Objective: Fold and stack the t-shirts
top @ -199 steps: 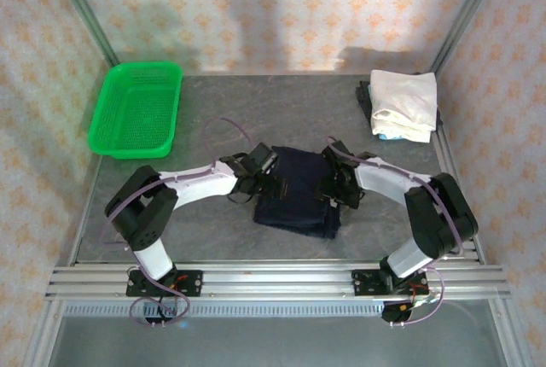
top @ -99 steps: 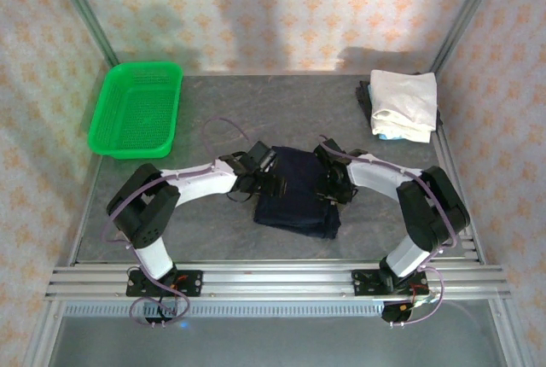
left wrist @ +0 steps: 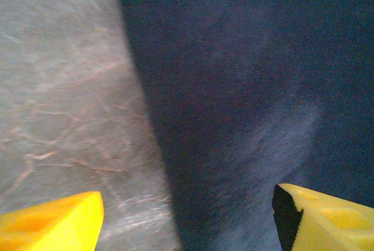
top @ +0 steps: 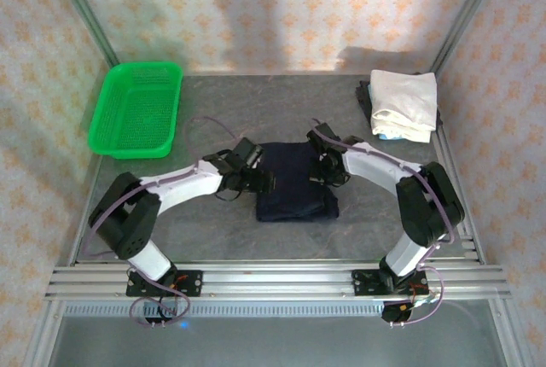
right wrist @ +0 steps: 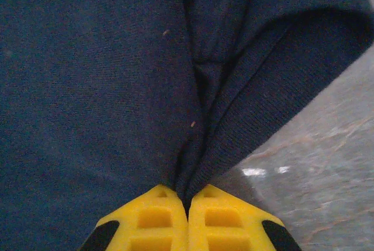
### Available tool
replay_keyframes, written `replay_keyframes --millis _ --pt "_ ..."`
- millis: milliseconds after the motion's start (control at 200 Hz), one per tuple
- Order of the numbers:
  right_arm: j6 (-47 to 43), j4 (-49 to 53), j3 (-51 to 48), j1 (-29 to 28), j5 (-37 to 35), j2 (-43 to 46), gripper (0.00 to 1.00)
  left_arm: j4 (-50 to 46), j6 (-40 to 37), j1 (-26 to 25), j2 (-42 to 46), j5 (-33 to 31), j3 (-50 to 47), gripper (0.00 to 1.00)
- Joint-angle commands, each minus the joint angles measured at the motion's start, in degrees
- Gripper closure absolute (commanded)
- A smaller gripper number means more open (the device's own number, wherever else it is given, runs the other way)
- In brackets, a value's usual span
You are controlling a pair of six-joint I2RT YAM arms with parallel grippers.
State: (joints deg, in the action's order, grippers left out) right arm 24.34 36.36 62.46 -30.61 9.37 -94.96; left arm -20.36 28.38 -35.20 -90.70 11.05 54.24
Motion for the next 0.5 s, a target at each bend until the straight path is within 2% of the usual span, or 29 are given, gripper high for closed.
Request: replay_keyframes --millis 0,135,255,390,495 --pt "-4.0 6.2 3.9 0.0 -7.1 0.6 1.00 -3.2 -1.6 2.0 4.7 -2.8 -1.9 0.23" --pt "-6.8 9.3 8.4 0.0 -9.7 0.4 1.00 -4.0 -2.2 4.2 8.2 -3.1 -3.6 0.22" --pt "-13.1 11.5 12.9 -0.3 -13.7 0.6 1.00 -4.4 -2.4 6.1 10.3 -2.7 -4.9 0.22" --pt "-20.4 14.5 19.7 -0.1 -27.1 0.7 1.00 -4.3 -2.7 8.5 13.2 -2.0 -6.5 0.22" --pt "-23.4 18.0 29.7 2.5 -32.4 -2.4 1.00 -5.0 -3.6 10.5 14.6 -1.2 -6.8 0.22"
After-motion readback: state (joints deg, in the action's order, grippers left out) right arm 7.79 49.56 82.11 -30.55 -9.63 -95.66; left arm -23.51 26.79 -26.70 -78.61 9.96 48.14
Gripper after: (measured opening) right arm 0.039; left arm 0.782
